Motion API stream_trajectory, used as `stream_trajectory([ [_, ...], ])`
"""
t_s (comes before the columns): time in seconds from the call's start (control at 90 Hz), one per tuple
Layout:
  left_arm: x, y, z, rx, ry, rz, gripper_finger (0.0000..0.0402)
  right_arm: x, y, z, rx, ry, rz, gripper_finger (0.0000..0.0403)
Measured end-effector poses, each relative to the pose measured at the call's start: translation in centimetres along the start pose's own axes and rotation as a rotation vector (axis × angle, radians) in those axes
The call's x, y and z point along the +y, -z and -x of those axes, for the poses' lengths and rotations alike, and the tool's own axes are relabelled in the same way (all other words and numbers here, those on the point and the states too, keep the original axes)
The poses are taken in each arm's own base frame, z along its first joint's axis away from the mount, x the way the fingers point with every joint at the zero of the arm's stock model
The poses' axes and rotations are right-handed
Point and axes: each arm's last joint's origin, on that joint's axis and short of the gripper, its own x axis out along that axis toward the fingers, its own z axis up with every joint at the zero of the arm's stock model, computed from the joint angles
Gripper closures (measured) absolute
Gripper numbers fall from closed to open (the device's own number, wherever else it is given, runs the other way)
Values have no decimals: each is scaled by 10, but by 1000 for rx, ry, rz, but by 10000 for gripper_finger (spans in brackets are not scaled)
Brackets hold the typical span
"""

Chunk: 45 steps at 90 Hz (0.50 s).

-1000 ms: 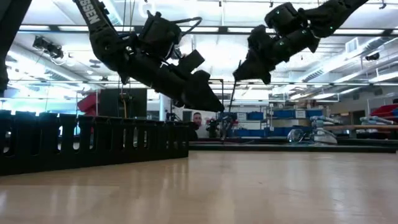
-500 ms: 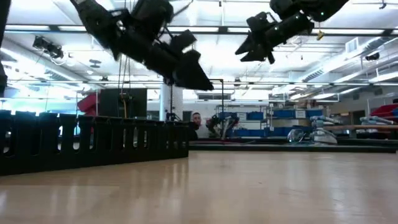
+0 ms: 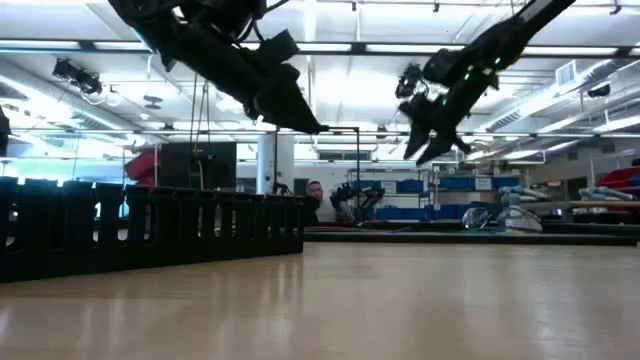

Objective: Ziptie cables
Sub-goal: Wrap the cable wires with the black zip tie

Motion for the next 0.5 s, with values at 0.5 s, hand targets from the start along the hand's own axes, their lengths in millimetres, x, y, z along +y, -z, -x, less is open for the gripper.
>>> stream_trajectory([
  [0.5, 0, 0, 0, 1, 7, 1, 255, -22, 32, -65, 217, 225, 13, 236],
])
